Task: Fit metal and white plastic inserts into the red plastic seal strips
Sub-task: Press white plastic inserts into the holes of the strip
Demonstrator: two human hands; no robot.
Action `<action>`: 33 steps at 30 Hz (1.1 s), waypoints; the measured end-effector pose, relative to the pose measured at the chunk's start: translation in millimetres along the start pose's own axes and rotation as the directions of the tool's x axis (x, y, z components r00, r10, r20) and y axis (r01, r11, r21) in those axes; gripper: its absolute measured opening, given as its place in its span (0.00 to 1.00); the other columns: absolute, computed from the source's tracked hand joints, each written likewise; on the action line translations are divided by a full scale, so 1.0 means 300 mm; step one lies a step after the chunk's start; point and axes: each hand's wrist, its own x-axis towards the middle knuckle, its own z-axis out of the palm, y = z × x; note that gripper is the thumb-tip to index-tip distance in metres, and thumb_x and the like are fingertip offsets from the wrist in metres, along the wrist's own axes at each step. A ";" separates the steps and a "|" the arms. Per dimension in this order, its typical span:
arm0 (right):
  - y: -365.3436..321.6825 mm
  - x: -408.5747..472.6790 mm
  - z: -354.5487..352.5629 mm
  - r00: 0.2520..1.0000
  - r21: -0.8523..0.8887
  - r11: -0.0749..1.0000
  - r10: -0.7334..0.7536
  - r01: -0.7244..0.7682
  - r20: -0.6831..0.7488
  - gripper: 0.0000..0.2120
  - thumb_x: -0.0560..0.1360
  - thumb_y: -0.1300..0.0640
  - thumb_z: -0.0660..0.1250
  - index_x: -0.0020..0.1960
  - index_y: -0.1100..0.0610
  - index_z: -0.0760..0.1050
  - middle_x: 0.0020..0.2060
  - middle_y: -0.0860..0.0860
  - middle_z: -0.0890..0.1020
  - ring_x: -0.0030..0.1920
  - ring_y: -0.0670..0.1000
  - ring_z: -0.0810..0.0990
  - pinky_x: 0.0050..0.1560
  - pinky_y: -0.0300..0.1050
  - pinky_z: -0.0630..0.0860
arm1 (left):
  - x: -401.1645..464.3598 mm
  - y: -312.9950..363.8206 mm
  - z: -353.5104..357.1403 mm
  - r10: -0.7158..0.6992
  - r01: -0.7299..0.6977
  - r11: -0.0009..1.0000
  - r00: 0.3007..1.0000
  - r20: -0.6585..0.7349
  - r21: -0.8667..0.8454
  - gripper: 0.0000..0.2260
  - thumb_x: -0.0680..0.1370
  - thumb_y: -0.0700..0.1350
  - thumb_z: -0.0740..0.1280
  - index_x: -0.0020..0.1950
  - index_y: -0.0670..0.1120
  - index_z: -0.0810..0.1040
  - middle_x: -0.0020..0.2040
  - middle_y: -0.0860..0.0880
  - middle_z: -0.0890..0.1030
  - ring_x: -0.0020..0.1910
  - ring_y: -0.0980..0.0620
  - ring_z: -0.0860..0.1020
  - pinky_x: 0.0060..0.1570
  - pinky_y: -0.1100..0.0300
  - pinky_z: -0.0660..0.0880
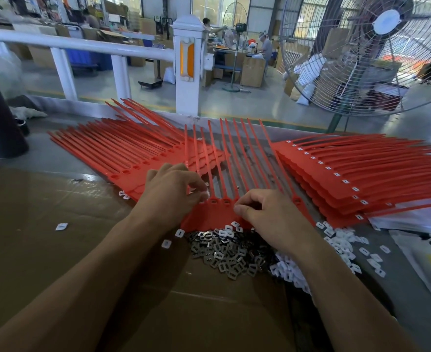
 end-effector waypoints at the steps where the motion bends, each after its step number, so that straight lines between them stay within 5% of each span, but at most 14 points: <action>1: 0.001 0.001 -0.001 1.000 -0.003 1.000 0.001 -0.001 0.011 0.04 0.80 0.46 0.70 0.47 0.41 0.81 0.46 0.36 0.82 0.48 0.35 0.78 0.45 0.33 0.68 | 0.000 0.006 0.006 0.006 -0.006 1.000 1.000 -0.008 -0.002 0.05 0.76 0.60 0.70 0.50 0.62 0.81 0.51 0.63 0.75 0.57 0.59 0.66 0.58 0.56 0.55; 12: 0.011 -0.003 -0.042 0.984 0.001 1.000 0.013 -0.014 0.179 0.04 0.76 0.45 0.75 0.50 0.39 0.83 0.48 0.37 0.83 0.48 0.35 0.81 0.49 0.36 0.73 | -0.003 0.043 0.041 0.050 -0.050 0.998 0.999 0.005 0.049 0.08 0.77 0.60 0.70 0.52 0.60 0.83 0.53 0.61 0.76 0.57 0.57 0.67 0.59 0.56 0.57; 33: 0.018 -0.004 -0.045 0.986 0.008 1.000 -0.015 0.014 0.167 0.03 0.77 0.48 0.75 0.49 0.40 0.83 0.47 0.38 0.84 0.46 0.32 0.80 0.48 0.36 0.74 | -0.021 0.061 -0.008 0.187 -0.222 0.953 0.966 0.176 0.205 0.13 0.82 0.56 0.63 0.66 0.63 0.78 0.62 0.62 0.74 0.62 0.58 0.65 0.61 0.57 0.55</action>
